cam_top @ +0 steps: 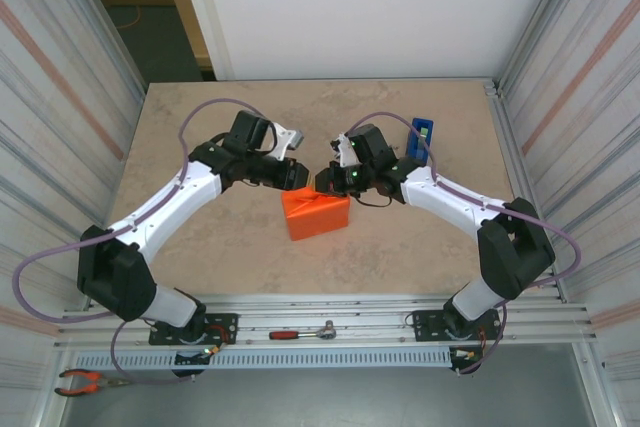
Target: Wrap the gift box in paper
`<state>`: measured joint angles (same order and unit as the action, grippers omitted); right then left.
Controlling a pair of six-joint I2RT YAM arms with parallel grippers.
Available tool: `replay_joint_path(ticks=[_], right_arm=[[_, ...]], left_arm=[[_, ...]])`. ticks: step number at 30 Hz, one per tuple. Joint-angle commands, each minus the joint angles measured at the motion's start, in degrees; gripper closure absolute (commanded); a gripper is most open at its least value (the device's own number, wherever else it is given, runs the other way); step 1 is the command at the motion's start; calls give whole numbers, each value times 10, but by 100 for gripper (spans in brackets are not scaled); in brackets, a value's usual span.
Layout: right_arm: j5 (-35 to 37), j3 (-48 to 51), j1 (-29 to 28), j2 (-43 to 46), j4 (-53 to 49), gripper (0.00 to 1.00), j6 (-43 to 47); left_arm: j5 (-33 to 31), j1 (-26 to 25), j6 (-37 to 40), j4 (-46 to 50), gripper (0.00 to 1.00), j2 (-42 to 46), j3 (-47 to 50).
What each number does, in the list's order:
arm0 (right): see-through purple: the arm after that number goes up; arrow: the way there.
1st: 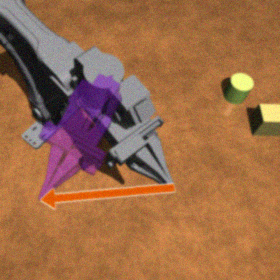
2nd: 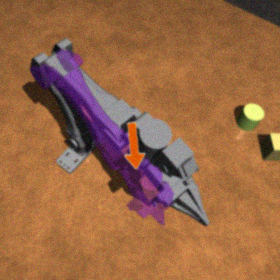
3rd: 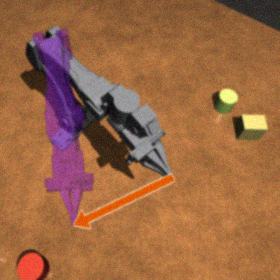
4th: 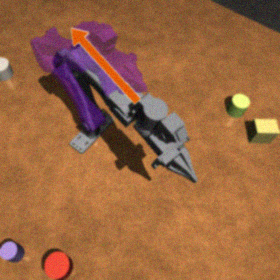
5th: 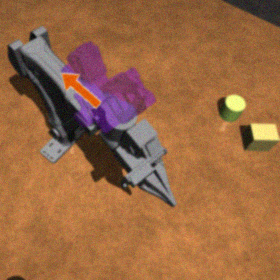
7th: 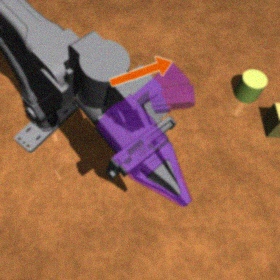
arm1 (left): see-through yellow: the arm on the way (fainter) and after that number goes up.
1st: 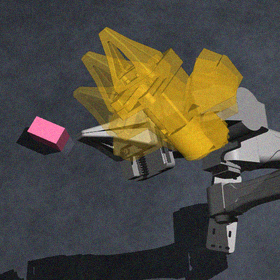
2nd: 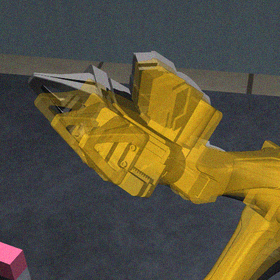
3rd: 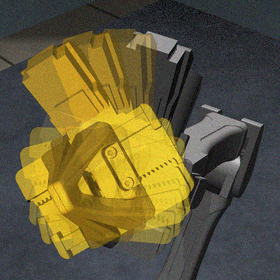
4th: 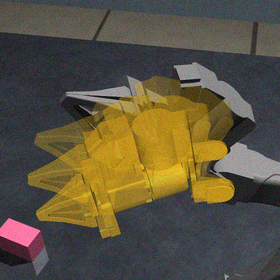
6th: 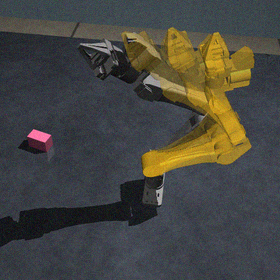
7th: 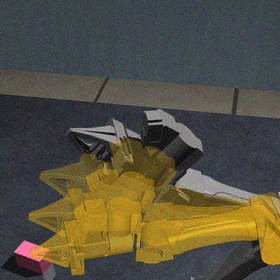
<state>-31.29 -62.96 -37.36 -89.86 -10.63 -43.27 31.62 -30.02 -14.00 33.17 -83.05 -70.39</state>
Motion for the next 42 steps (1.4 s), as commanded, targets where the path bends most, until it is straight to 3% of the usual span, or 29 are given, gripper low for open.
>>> replay_joint_path(ticks=[1,13,24,42], right_arm=[[3,20,0,-20,-33,100,-11],[-12,8,6,-23,-34,100,-12],[-28,-104,20,-16,-94,100,9],[-6,18,-3,52,-93,100,4]], left_arm=[[16,-9,-7,9,80,-9,7],[-15,-45,4,8,83,9,68],[-68,-53,34,19,86,13,86],[-64,-52,33,19,87,-4,69]])
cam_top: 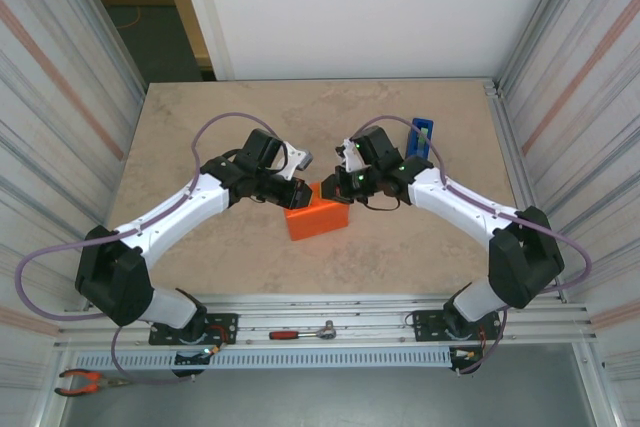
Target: Wrap the gift box in paper
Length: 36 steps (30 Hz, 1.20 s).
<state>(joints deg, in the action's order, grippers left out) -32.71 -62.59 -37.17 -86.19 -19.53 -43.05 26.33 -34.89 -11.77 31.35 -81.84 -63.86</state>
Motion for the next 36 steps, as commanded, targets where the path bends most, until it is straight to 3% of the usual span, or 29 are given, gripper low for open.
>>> replay_joint_path(ticks=[1,7,17,31,36], right_arm=[[10,19,-3,15,-3,100,2],[16,30,-2,15,-1,100,5],[18,36,0,15,1,100,4],[19,40,2,16,4,100,-5],[-9,-8,31,21,6,100,-14]], left_arm=[[-5,-1,7,39,87,-17,-3],[33,19,-7,47,79,-7,-60],[60,13,-5,48,84,-11,-52],[43,-1,19,26,86,-20,-4],[13,-9,34,22,87,-23,16]])
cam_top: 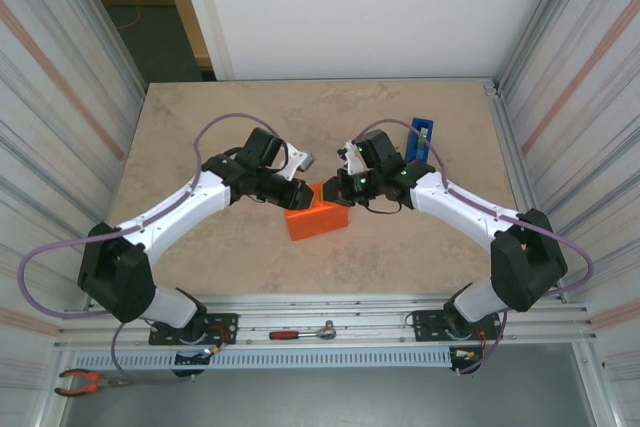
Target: Wrap the gift box in paper
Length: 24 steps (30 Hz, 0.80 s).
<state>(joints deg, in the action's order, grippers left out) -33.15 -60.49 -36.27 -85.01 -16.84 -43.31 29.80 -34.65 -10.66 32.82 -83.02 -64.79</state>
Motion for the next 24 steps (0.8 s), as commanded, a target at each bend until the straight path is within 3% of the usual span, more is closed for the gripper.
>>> replay_joint_path(ticks=[1,6,13,17,24], right_arm=[[-7,-46,30,15,-23,100,-12],[-15,-97,118,59,-33,77,-14],[13,-13,303,99,25,44,-42],[11,-2,394,67,47,39,-39],[-15,-16,473,-40,83,39,-28]], left_arm=[[-27,-12,23,4,87,-11,30],[-41,-13,30,-14,88,-14,51],[-53,-14,41,-20,89,-20,57],[-65,-14,48,-16,89,-17,54],[-65,-15,49,-11,90,-21,55]])
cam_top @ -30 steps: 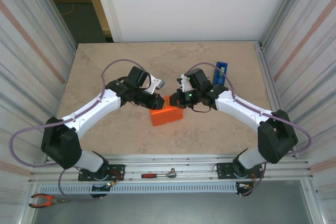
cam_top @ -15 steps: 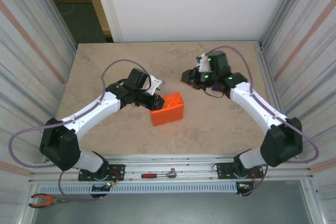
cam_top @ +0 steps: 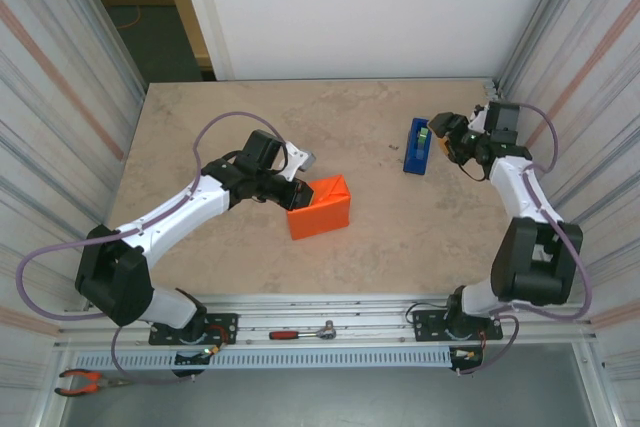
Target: Wrap the gift box in paper
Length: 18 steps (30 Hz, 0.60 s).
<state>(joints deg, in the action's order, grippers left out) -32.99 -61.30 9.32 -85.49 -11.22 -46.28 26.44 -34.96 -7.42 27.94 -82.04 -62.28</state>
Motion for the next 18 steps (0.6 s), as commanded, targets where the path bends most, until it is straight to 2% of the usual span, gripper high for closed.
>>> replay_joint_path(ticks=[1,7,18], right_arm=[[-24,-11,22,-52,34,40,3],[-60,-36,31,-125,55,49,15],[-76,-59,18,-196,55,57,31]], left_arm=[[-32,-12,18,39,90,-30,31],[-33,-16,23,46,91,-28,32],[-33,-21,23,48,91,-28,33]])
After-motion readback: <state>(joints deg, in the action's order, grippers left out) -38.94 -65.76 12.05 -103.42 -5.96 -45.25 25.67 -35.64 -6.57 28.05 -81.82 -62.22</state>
